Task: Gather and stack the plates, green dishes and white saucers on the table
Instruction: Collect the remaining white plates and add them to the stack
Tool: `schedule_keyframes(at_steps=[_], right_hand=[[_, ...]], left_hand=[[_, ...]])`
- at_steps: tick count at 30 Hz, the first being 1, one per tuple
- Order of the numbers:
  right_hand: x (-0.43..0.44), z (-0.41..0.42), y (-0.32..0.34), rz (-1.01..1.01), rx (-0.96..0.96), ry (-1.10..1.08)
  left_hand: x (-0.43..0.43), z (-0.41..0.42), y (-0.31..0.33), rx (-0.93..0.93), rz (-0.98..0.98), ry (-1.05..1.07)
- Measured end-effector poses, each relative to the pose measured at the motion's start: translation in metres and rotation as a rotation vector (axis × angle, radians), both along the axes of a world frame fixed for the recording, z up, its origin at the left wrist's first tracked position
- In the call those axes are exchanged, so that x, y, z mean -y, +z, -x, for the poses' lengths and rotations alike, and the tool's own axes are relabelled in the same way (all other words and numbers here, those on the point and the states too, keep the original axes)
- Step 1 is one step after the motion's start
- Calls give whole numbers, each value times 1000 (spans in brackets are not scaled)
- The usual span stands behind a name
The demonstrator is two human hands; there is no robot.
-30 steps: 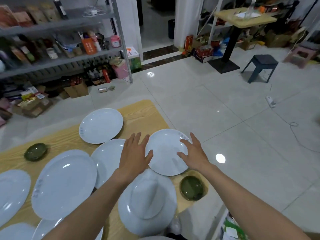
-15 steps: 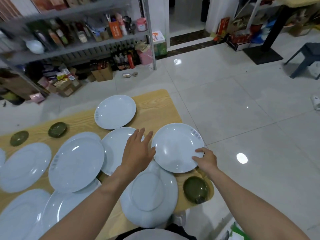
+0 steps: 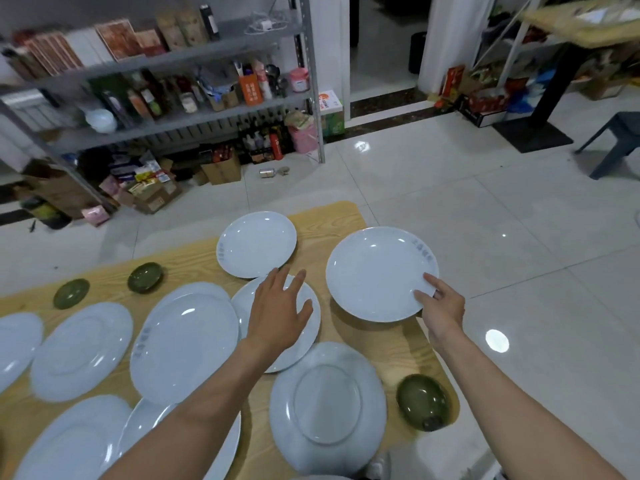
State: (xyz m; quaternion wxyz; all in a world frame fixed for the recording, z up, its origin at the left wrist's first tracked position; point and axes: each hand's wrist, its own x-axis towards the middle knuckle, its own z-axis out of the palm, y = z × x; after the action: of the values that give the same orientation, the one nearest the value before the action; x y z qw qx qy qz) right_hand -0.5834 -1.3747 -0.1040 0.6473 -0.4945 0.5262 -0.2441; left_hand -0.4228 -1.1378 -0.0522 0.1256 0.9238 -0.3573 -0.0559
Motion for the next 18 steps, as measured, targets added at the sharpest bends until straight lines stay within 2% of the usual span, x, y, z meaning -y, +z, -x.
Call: schedule_keyframes(at_steps=[7, 13, 18], right_hand=[[-25, -51, 37, -34, 217, -28], [-43, -86, 46, -24, 229, -4], [-53, -109, 48, -45, 217, -7]], left_hand=[[-12, -29, 6, 12, 30, 21], [-19, -61, 0, 15, 24, 44], [-23, -93, -10, -66, 37, 119]])
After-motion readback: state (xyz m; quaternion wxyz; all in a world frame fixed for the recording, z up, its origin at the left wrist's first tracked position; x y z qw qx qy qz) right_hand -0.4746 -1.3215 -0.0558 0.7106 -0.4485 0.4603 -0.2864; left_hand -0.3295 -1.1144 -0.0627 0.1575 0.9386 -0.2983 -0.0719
